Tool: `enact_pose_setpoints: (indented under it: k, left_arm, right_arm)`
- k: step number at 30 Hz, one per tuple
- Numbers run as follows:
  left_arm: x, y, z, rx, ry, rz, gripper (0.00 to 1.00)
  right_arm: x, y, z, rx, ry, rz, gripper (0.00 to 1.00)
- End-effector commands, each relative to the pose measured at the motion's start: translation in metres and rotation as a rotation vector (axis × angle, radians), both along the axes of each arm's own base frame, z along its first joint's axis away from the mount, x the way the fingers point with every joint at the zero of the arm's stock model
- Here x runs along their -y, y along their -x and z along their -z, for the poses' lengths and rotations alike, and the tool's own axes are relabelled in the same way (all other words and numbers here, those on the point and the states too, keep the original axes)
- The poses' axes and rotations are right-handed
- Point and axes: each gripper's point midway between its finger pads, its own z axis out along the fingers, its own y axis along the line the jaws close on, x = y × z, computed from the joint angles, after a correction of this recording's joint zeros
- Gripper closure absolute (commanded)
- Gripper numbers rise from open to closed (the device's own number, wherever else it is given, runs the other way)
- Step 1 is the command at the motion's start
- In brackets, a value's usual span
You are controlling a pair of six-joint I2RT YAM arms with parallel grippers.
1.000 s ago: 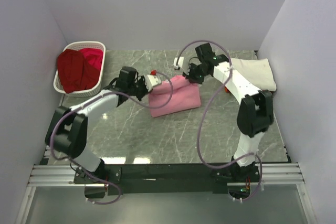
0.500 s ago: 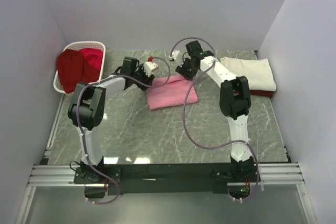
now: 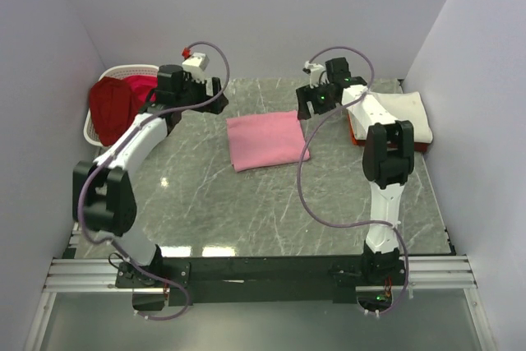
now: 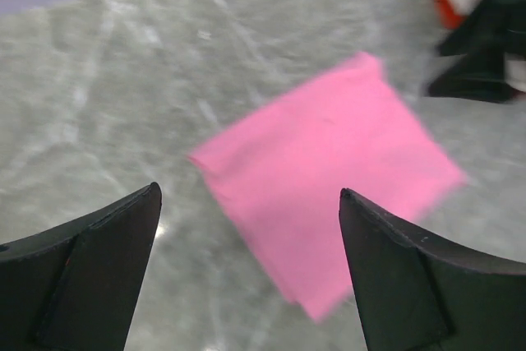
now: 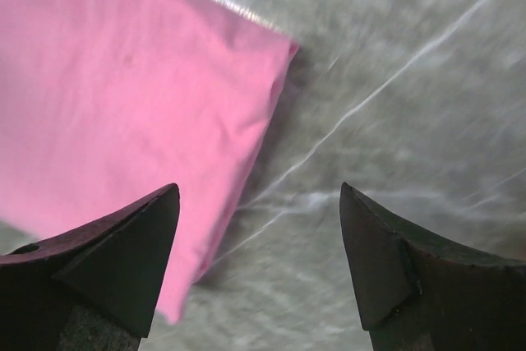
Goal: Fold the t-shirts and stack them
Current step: Neatly place the folded tshirt to the corner
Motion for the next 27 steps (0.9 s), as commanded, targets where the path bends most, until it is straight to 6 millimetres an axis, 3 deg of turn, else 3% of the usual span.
enact_pose_setpoints:
  k: [1,2,4,5,7,8,11,13,14,17,19,22,23,24,26,27]
  left_arm:
    - [0.031,0.051,0.005,-0.158,0.194,0.096,0.05]
    - [0.032,0.065,0.018,-0.204,0.207,0.108,0.04]
    - [0.038,0.085,0.022,-0.252,0.248,0.148,0.05]
    - [0.038,0.096,0.035,-0.289,0.248,0.159,0.07]
    - [0.037,0.109,0.037,-0.307,0.252,0.164,0.08]
    - [0.035,0.119,0.048,-0.343,0.239,0.16,0.08]
    - [0.03,0.139,0.053,-0.354,0.221,0.166,0.09]
    - [0.026,0.15,0.047,-0.324,0.204,0.169,0.09]
    - [0.023,0.157,0.051,-0.328,0.194,0.167,0.09]
    - [0.013,0.174,0.037,-0.264,0.175,0.154,0.09]
    - [0.009,0.181,0.034,-0.233,0.163,0.152,0.09]
    - [-0.002,0.193,0.03,-0.161,0.13,0.134,0.08]
    - [-0.008,0.197,0.029,-0.128,0.12,0.11,0.08]
    - [-0.009,0.199,0.027,-0.113,0.13,0.098,0.07]
    - [-0.011,0.202,0.018,-0.053,0.138,0.102,0.07]
    - [-0.01,0.204,0.014,-0.041,0.14,0.108,0.07]
  right_arm:
    - [-0.03,0.04,0.005,-0.23,-0.195,0.04,0.15]
    - [-0.03,0.041,0.012,-0.266,-0.203,0.068,0.15]
    - [-0.031,0.043,0.026,-0.323,-0.209,0.103,0.14]
    - [-0.033,0.042,0.03,-0.343,-0.22,0.129,0.14]
    - [-0.033,0.04,0.044,-0.372,-0.218,0.175,0.14]
    - [-0.032,0.039,0.048,-0.381,-0.217,0.184,0.14]
    - [-0.033,0.042,0.061,-0.426,-0.221,0.212,0.14]
    - [-0.037,0.049,0.073,-0.469,-0.22,0.223,0.15]
    - [-0.041,0.054,0.078,-0.494,-0.215,0.219,0.16]
    - [-0.06,0.072,0.086,-0.569,-0.236,0.168,0.26]
    - [-0.071,0.081,0.087,-0.594,-0.248,0.141,0.34]
    - [-0.082,0.086,0.092,-0.622,-0.256,0.134,0.56]
    - [-0.083,0.086,0.093,-0.626,-0.249,0.135,0.62]
    - [-0.083,0.082,0.093,-0.613,-0.243,0.137,0.75]
    - [-0.073,0.074,0.096,-0.568,-0.182,0.154,0.89]
    - [-0.068,0.066,0.091,-0.529,-0.155,0.156,1.0]
